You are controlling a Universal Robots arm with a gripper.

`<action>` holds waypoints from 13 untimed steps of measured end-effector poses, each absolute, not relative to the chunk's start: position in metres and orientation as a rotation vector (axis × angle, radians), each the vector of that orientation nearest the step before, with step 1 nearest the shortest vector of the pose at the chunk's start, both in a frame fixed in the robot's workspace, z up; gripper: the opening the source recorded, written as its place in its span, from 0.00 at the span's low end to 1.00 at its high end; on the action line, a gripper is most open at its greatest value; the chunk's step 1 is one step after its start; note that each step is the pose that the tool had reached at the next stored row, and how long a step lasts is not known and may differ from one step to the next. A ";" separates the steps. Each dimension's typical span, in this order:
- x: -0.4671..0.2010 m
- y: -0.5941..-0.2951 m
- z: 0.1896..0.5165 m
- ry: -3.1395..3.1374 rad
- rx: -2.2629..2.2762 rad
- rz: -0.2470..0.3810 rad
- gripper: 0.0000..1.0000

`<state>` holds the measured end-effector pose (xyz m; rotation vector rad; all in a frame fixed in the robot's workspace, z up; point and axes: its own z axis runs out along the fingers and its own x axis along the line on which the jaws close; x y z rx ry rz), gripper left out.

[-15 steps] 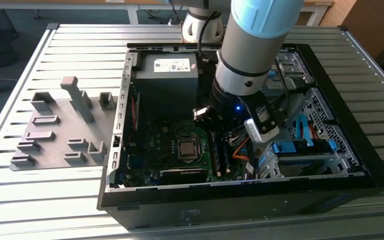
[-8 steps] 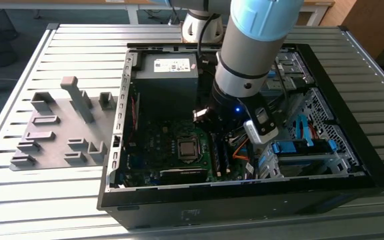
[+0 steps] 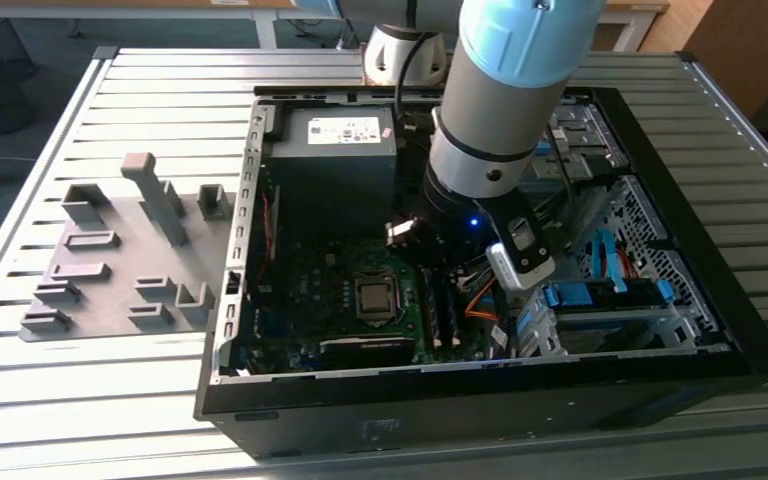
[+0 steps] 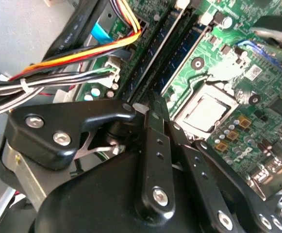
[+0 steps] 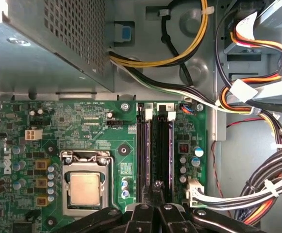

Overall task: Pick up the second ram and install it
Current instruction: 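Press down the second ram until it locks into place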

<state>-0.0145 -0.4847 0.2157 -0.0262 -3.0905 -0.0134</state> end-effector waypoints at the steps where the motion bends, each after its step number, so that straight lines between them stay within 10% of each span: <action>1: -0.014 -0.485 0.215 -3.090 -0.026 -0.013 0.11; 13: -0.014 -0.485 0.241 -3.091 -0.024 -0.014 0.11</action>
